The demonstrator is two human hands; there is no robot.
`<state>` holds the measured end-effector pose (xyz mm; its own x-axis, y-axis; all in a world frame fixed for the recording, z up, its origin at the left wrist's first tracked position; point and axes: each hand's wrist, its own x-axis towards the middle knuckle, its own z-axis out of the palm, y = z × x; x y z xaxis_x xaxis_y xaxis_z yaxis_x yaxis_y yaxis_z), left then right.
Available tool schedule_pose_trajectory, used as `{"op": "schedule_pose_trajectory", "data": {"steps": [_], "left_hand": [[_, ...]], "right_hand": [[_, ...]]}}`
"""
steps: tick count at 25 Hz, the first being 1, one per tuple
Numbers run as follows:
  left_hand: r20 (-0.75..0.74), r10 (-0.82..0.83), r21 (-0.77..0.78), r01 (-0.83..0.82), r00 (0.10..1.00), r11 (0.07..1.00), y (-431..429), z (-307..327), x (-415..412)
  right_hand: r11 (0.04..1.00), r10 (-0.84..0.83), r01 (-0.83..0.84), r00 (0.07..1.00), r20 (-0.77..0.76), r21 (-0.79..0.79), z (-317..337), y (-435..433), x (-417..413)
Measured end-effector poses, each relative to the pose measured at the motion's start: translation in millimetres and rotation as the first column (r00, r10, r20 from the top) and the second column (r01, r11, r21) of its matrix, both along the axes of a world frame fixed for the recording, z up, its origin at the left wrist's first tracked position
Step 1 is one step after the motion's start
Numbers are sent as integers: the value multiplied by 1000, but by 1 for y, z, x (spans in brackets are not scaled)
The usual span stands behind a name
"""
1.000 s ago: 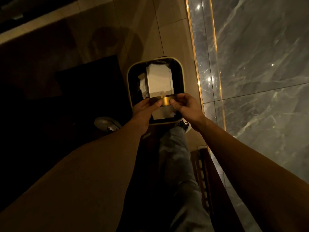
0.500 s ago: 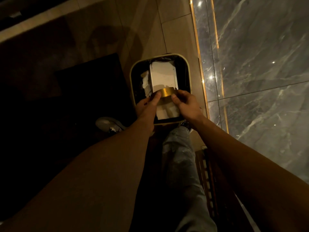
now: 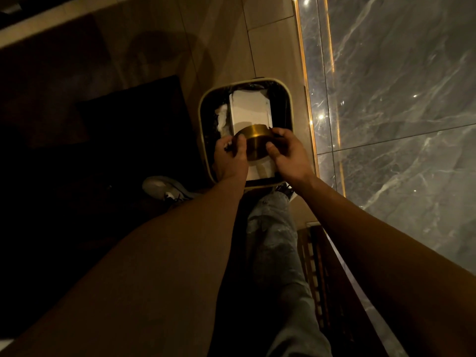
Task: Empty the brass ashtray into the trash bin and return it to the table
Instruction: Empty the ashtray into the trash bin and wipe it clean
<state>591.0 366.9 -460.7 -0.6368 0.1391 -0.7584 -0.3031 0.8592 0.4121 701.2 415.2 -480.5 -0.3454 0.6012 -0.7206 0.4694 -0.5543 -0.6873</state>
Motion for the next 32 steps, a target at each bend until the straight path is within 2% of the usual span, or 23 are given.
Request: {"op": "schedule_pose_trajectory", "data": {"steps": [5,10,12,15,18,21,25,26,30,32], "left_hand": [[-70,-186,-16,186,980,982,-2,-5,1],[-69,-456,11,458,887,889,-14,-8,1],[-80,-556,-31,555,828,831,-15,-6,1],[-178,-678,-43,683,713,729,-14,-6,-1],[-233,-774,-82,781,589,619,-14,-6,-5],[-284,-791,-96,805,542,585,-14,-4,-6],[-315,-828,-145,838,464,525,-11,-2,-9],[-322,-829,-139,843,458,520,-10,-3,-10],[-216,-792,38,815,571,578,-6,-4,-13],[-195,-802,44,822,564,568,-6,-2,-14]], "right_hand": [[999,54,-54,998,22,-1,1,7,-2],[992,103,-105,994,39,71,-1,12,-1],[982,145,-152,987,68,111,-4,14,-1],[977,162,-175,981,111,118,-5,17,-2],[979,184,-194,975,127,70,-5,22,-4],[973,227,-231,962,151,10,-6,25,-5],[965,251,-260,956,151,42,-4,26,-2],[958,268,-280,951,157,60,-4,25,-1],[915,344,-371,923,175,159,-8,19,6],[908,346,-378,920,183,182,-2,18,9]]}}
